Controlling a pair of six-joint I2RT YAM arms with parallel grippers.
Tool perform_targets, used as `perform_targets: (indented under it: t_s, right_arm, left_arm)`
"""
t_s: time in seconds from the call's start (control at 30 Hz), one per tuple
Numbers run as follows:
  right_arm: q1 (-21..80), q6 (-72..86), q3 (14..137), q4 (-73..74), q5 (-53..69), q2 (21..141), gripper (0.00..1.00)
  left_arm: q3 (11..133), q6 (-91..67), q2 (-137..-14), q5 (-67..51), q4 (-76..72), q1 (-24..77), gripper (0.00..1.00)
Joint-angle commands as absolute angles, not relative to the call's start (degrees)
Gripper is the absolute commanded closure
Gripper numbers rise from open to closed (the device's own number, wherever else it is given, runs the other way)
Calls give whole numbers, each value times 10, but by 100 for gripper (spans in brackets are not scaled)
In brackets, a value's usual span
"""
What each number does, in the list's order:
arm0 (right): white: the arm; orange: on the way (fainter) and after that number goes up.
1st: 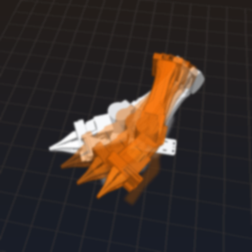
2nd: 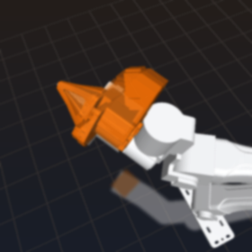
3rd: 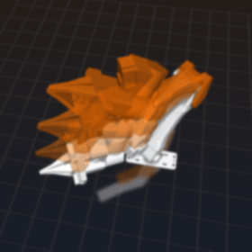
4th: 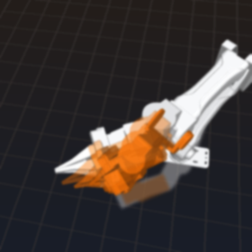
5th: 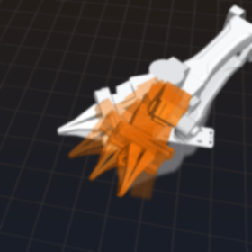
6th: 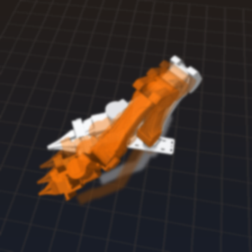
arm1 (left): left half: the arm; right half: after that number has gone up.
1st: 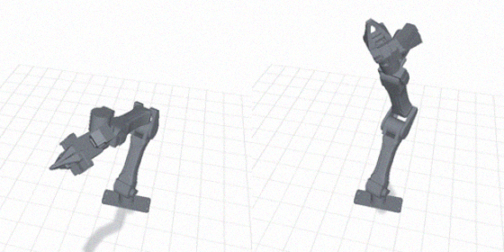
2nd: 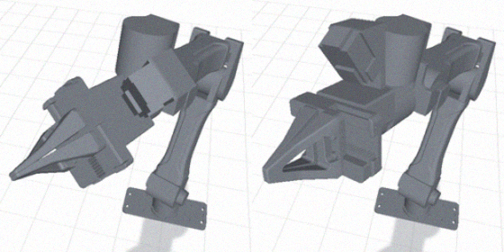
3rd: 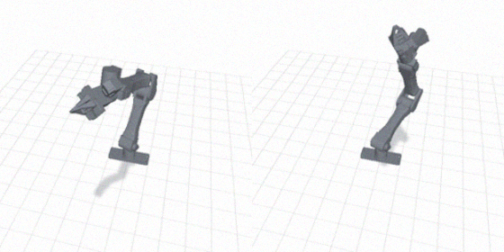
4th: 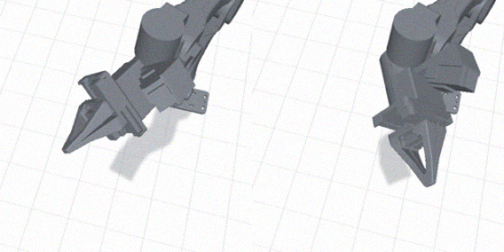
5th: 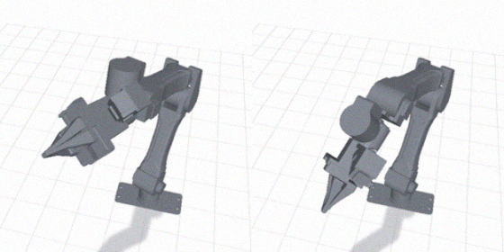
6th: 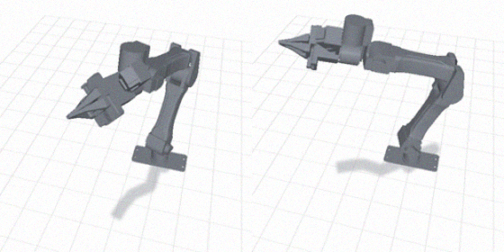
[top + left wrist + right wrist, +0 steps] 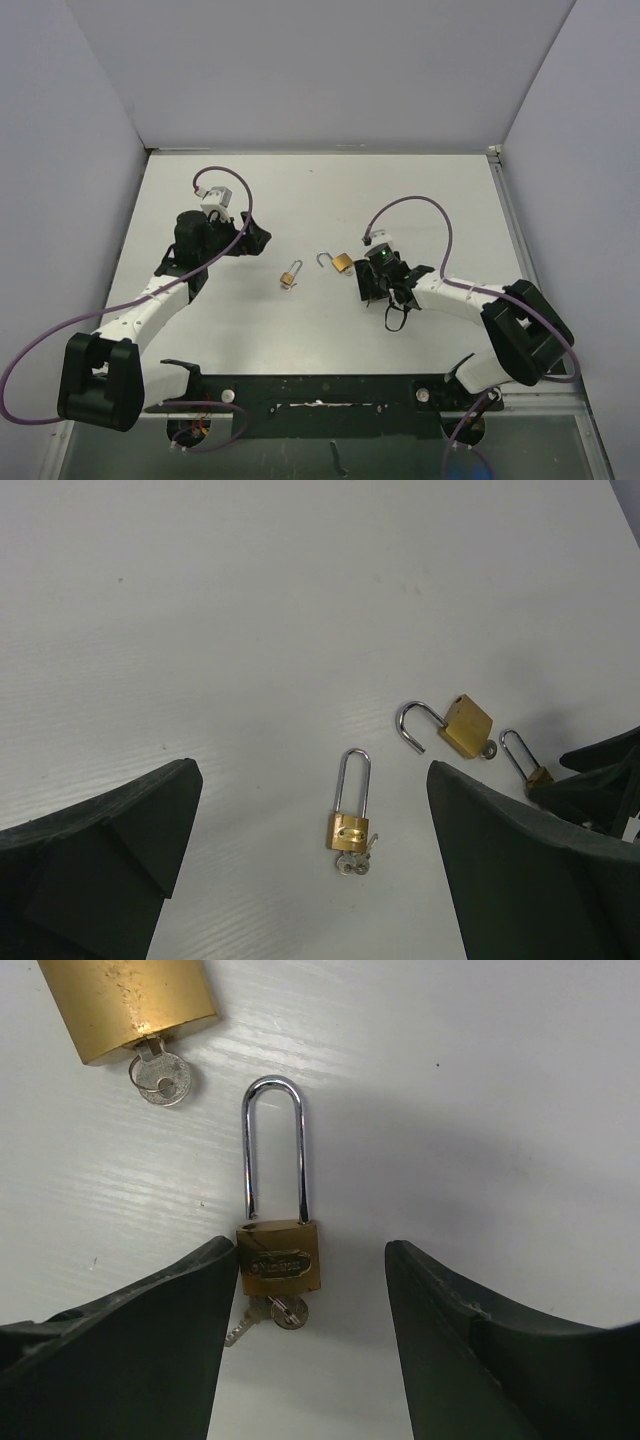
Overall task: Lock with the key
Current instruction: Pick up the lock from the center of the board.
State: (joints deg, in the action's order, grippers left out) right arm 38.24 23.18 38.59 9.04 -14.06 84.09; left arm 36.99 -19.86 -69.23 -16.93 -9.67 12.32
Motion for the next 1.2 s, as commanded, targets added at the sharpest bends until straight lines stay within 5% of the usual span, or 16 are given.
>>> perform_targets:
  t_s: [0.0,1.17]
  right_arm:
    - [378,238,378,70,-121,806,40]
    - [385,242,399,103,-112,879,53]
  left_arm:
    - [373,-196,-683,-165,-125,121,2]
    - [365,-192,-675,-146,-120,115,2]
